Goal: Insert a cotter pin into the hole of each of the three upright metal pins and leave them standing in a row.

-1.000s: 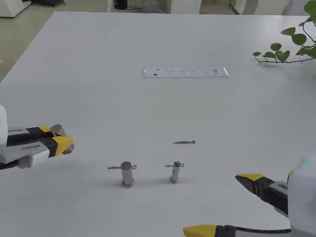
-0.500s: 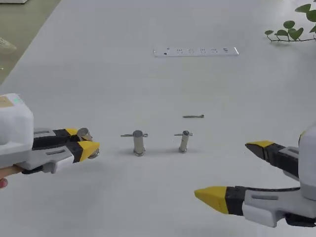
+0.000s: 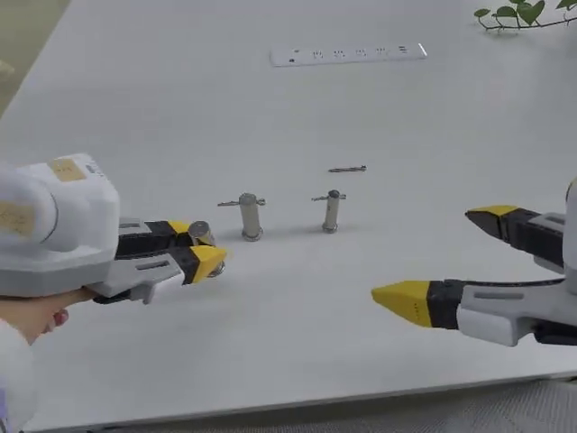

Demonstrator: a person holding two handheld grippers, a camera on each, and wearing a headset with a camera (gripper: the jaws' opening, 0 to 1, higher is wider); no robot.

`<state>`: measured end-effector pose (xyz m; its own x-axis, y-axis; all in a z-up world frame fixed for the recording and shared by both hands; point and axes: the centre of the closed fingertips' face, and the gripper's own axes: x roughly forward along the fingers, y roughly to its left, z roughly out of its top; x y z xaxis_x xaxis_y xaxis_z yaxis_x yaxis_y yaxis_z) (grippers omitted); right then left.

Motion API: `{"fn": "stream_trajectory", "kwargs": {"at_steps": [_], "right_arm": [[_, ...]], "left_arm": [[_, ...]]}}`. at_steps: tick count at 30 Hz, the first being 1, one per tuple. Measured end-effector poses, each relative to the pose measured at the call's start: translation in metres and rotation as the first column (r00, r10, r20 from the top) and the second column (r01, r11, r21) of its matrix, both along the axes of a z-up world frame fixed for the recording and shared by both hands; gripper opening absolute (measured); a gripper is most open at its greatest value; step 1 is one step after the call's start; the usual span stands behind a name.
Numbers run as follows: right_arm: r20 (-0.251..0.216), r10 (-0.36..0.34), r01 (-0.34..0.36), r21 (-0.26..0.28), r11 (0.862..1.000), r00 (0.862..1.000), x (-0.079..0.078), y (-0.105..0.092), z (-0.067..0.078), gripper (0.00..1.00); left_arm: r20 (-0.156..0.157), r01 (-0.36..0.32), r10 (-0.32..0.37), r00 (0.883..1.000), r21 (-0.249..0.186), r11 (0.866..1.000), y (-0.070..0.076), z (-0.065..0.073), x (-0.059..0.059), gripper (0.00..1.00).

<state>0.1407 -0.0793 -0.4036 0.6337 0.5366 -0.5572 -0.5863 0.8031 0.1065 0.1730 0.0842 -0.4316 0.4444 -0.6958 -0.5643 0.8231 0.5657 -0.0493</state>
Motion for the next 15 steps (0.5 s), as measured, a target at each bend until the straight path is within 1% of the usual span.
{"fn": "stream_trajectory", "kwargs": {"at_steps": [2, 4, 5, 6, 9, 13, 15], "right_arm": [[0.001, 0.002, -0.002, -0.002, 1.000, 1.000, -0.001, 0.000, 0.000, 0.88], [0.003, 0.003, -0.003, -0.004, 1.000, 1.000, -0.001, 0.000, 0.000, 0.88], [0.004, 0.004, -0.004, -0.005, 1.000, 1.000, 0.000, 0.000, 0.001, 0.88], [0.004, 0.004, -0.004, -0.005, 1.000, 1.000, 0.000, 0.000, 0.001, 0.88], [0.006, 0.003, -0.003, -0.006, 1.000, 1.000, 0.000, -0.001, 0.001, 0.88], [0.005, -0.001, 0.001, -0.008, 1.000, 1.000, -0.001, -0.003, 0.000, 0.88], [0.001, 0.000, 0.000, -0.011, 1.000, 1.000, -0.002, -0.005, -0.001, 0.87]], "left_arm": [[0.001, 0.010, -0.010, 1.000, 0.002, 1.000, -0.007, -0.001, 0.000, 0.09], [0.005, 0.019, -0.019, 1.000, 0.008, 1.000, -0.017, -0.003, 0.000, 0.09], [0.005, 0.012, -0.012, 1.000, 0.012, 1.000, -0.019, -0.004, 0.001, 0.09], [0.003, -0.011, 0.011, 1.000, 0.023, 1.000, -0.022, -0.007, 0.003, 0.09], [0.006, -0.006, 0.005, 1.000, 0.042, 0.999, -0.030, -0.012, 0.004, 0.09], [-0.013, -0.005, 0.005, 1.000, 0.028, 1.000, -0.040, -0.015, 0.003, 0.09], [-0.014, 0.009, -0.008, 1.000, 0.033, 0.999, -0.046, -0.017, 0.002, 0.09]]}}
